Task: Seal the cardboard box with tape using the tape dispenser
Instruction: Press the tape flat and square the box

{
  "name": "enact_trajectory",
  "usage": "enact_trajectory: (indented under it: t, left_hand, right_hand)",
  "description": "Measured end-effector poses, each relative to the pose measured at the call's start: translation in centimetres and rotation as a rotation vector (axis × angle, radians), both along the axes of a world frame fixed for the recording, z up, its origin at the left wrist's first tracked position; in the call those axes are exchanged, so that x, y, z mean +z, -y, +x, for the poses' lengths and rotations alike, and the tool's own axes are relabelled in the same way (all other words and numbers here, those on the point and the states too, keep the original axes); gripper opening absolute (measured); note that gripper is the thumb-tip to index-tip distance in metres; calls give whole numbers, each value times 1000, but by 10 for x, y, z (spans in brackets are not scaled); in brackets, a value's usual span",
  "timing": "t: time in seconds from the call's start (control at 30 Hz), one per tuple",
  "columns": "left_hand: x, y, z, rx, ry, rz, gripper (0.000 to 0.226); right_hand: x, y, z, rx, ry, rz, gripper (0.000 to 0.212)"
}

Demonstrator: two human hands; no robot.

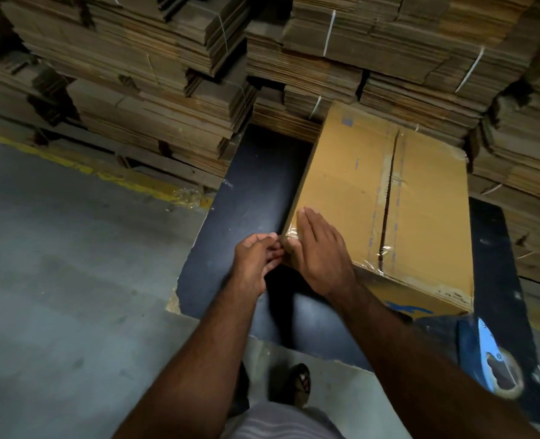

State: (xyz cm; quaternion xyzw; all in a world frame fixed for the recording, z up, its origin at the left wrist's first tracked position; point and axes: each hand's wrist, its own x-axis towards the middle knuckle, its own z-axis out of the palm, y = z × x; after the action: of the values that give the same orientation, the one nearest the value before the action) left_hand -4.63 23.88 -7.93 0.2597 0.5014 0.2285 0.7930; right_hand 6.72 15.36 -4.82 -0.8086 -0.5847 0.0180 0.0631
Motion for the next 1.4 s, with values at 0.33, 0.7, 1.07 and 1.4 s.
enact_trajectory:
  t: [0.33,0.7,1.07,1.4]
  left_hand:
    - [-4,7,30,49,-114,102,13]
    - [5,42,15,-81,-135,421,65]
    - [-7,15,-5,-203,-271,345,62]
    - [6,23,6,-458,-273,549,92]
  right_hand:
    - [-9,-3,-2,-50,94,-22,58]
    - [-6,-4,0,-37,70,-50,63]
    - [1,0,5,8,3,-56,67]
    - [-1,-2,4,6,15,-54,67]
